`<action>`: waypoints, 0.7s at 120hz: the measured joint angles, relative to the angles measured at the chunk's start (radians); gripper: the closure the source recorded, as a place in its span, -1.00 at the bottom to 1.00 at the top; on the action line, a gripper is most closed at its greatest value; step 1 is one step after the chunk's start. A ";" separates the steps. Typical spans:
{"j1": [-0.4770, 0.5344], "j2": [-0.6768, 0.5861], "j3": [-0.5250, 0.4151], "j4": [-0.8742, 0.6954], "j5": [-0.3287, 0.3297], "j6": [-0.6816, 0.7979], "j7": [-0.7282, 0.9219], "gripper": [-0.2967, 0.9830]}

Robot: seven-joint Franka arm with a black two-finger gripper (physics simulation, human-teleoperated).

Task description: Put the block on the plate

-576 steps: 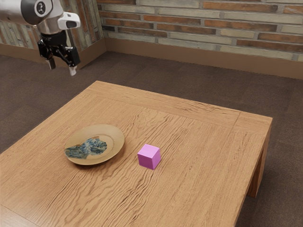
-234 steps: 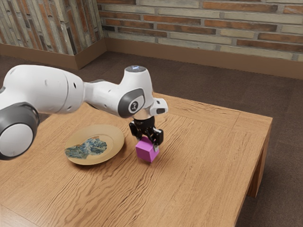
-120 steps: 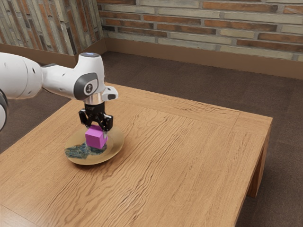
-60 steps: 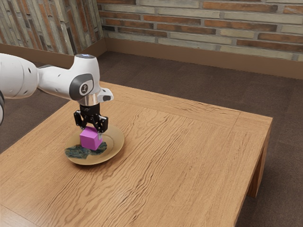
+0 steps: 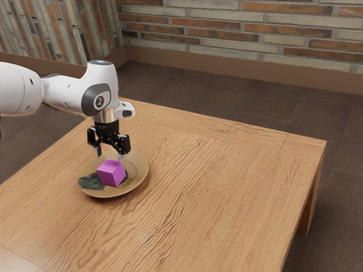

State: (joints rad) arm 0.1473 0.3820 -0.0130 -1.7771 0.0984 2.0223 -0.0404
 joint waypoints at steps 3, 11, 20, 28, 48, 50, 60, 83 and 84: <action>-0.001 -0.009 0.000 0.000 0.001 -0.003 0.001 -0.48; -0.005 -0.037 -0.001 0.001 0.002 -0.015 0.003 -0.50; -0.013 -0.060 -0.001 0.003 0.004 -0.030 0.005 -0.51; -0.019 -0.090 -0.001 0.006 0.008 -0.046 0.007 -0.52; -0.029 -0.149 -0.003 0.044 0.016 -0.106 0.024 -0.53; -0.028 -0.150 -0.003 0.052 0.017 -0.114 0.026 -0.53; -0.026 -0.157 -0.002 0.104 0.029 -0.164 0.036 -0.53; -0.011 -0.192 -0.005 0.187 0.047 -0.263 0.061 -0.53; -0.011 -0.192 -0.004 0.191 0.047 -0.266 0.062 -0.53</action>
State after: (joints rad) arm 0.1363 0.1897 -0.0174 -1.5861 0.1455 1.7562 0.0212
